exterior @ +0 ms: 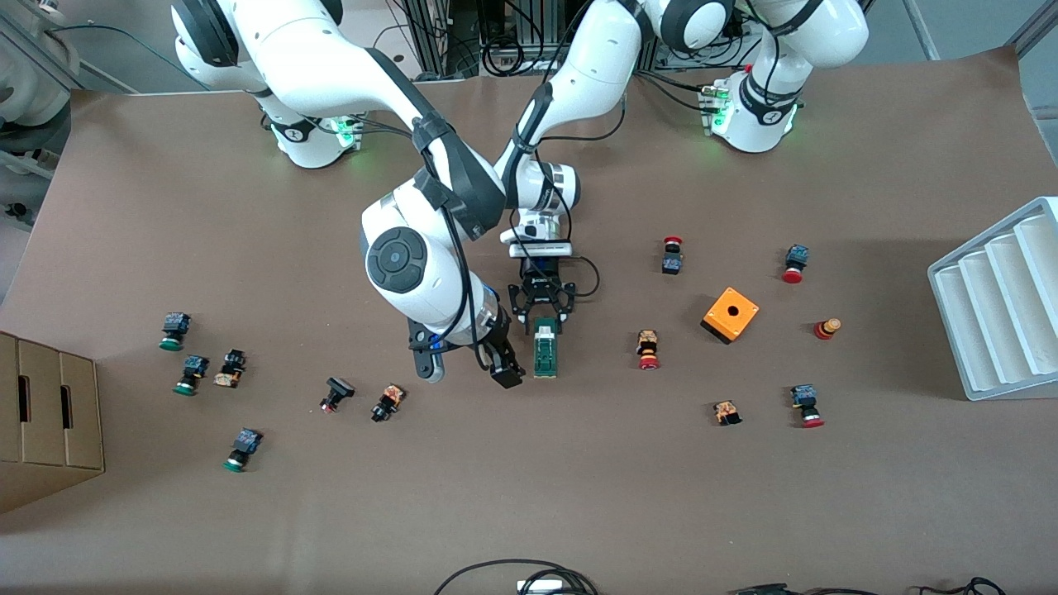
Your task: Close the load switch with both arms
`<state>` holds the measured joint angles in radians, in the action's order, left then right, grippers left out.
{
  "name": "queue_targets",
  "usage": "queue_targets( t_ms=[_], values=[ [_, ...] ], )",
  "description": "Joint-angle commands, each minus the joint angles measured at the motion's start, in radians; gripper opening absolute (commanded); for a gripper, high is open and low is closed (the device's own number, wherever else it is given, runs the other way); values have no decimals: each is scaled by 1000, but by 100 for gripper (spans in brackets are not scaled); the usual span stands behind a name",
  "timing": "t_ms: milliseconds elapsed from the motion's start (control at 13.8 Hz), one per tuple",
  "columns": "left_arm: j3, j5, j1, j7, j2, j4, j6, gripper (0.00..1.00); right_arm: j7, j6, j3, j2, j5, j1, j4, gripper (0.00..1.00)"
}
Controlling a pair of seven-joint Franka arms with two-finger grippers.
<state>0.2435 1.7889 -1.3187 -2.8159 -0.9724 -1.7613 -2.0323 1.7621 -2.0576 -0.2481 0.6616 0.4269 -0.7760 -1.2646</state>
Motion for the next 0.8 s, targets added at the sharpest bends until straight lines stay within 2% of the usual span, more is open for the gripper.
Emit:
queue_targets(
  t_ms=[0, 724],
  values=[
    [0, 55, -2, -261, -32, 8, 9, 61, 27, -6, -4, 23, -23, -5, 36, 100],
    [-1, 53, -2, -261, -31, 10, 10, 53, 27, -6, 3, 32, -33, -5, 36, 100]
  ],
)
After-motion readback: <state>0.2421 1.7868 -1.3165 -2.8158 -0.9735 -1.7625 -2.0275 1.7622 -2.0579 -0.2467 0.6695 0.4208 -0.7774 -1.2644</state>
